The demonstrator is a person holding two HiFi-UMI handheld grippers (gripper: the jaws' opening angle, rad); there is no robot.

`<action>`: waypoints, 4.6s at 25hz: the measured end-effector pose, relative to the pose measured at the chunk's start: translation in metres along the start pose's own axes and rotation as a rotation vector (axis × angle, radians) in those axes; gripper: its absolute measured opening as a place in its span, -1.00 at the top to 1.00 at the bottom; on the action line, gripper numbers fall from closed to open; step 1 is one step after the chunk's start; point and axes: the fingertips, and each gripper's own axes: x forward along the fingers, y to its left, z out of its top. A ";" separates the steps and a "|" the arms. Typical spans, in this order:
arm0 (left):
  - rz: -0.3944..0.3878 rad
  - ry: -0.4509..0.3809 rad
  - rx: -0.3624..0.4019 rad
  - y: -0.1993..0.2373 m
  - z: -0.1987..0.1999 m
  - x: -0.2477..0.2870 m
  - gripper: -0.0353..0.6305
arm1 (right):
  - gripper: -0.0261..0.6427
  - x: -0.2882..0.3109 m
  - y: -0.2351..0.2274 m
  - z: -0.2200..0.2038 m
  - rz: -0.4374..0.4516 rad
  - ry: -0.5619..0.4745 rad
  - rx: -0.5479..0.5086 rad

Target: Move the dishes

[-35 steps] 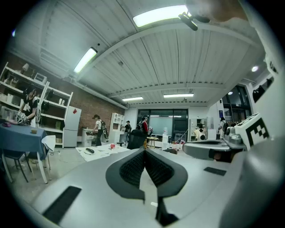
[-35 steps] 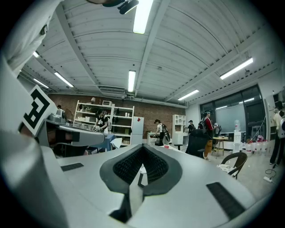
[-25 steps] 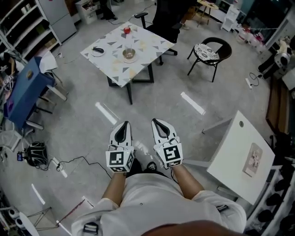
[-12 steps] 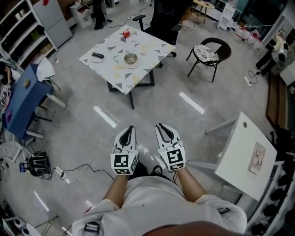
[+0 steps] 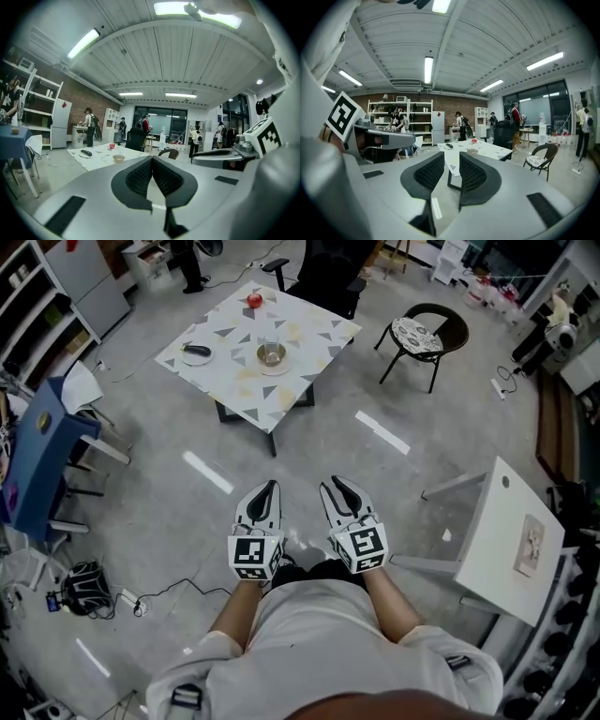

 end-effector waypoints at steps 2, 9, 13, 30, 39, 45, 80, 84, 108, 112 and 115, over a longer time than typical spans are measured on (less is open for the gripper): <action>-0.009 0.000 -0.007 0.006 0.001 0.006 0.83 | 0.66 0.010 -0.004 -0.003 -0.001 0.014 0.024; 0.028 0.047 -0.032 0.038 -0.007 0.051 0.83 | 0.66 0.060 -0.031 0.001 0.018 0.034 0.000; 0.063 0.049 -0.027 0.051 0.000 0.095 0.83 | 0.61 0.099 -0.062 0.010 0.076 0.016 -0.002; 0.222 0.109 -0.058 0.085 0.013 0.284 0.83 | 0.56 0.235 -0.209 0.030 0.253 0.042 -0.023; 0.264 0.164 -0.090 0.159 -0.002 0.369 0.83 | 0.42 0.336 -0.251 0.023 0.317 0.103 -0.063; 0.314 0.199 -0.123 0.230 -0.002 0.425 0.83 | 0.37 0.412 -0.273 0.029 0.396 0.180 -0.128; 1.027 0.260 -0.561 0.273 -0.092 0.449 0.83 | -0.08 0.618 -0.211 -0.039 1.281 0.381 -0.456; 1.025 0.256 -0.568 0.276 -0.094 0.451 0.83 | -0.09 0.623 -0.208 -0.045 1.281 0.388 -0.471; 1.000 0.262 -0.557 0.280 -0.099 0.441 0.83 | 0.10 0.620 -0.186 -0.039 1.225 0.358 -0.479; 0.986 0.257 -0.539 0.285 -0.095 0.444 0.83 | 0.10 0.623 -0.188 -0.027 1.204 0.324 -0.478; 0.970 0.253 -0.526 0.290 -0.090 0.447 0.83 | 0.10 0.623 -0.188 -0.007 1.190 0.296 -0.456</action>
